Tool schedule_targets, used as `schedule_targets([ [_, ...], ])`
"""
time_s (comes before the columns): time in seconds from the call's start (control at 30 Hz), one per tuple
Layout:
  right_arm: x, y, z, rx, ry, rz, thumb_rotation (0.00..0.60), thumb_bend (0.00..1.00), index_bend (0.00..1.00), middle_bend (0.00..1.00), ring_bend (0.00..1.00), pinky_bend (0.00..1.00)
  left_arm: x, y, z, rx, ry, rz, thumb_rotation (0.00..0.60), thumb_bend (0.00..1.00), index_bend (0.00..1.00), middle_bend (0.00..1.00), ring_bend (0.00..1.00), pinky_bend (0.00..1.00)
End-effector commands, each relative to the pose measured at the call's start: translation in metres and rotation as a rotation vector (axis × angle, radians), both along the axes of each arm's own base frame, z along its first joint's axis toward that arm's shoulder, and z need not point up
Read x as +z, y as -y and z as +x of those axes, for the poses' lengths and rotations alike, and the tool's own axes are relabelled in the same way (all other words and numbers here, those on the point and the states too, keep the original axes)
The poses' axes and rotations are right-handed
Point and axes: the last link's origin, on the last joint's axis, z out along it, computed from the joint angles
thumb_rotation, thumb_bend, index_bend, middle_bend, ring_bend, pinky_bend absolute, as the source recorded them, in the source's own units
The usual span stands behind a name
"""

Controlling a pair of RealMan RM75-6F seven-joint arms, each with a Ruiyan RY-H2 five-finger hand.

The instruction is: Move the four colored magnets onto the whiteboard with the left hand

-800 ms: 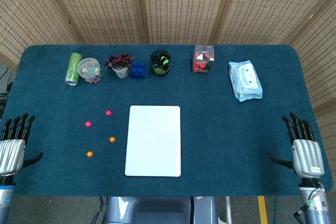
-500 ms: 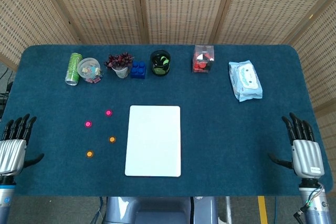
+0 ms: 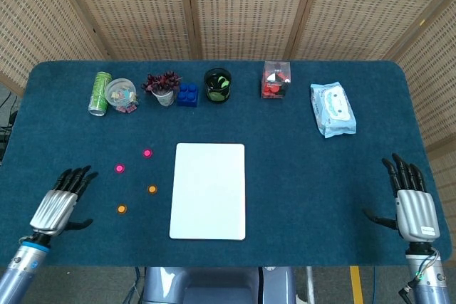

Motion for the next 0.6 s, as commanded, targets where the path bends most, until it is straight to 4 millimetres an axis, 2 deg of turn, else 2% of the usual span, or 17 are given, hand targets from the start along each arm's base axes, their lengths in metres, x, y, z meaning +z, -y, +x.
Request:
schedule_targets([
  [0.03,0.0,0.0,0.0,0.0,0.003,0.001,0.6,0.12,0.0,0.0,0.0,0.0,-0.022,-0.013,0.007,-0.022,-0.011,-0.068,0.6,0.21,0.35,0.0,0.0,0.0],
  [0.23,0.0,0.001,0.0,0.001,0.002,0.008,0.6,0.13,0.0,0.0,0.0,0.0,-0.04,-0.027,0.02,-0.019,-0.037,-0.103,0.6,0.31,0.39,0.0,0.0,0.0],
  [0.6,0.0,0.001,-0.001,0.0,0.017,0.015,0.6,0.13,0.0,0.0,0.0,0.0,-0.058,-0.028,0.023,0.013,-0.082,-0.142,0.6,0.33,0.39,0.0,0.0,0.0],
])
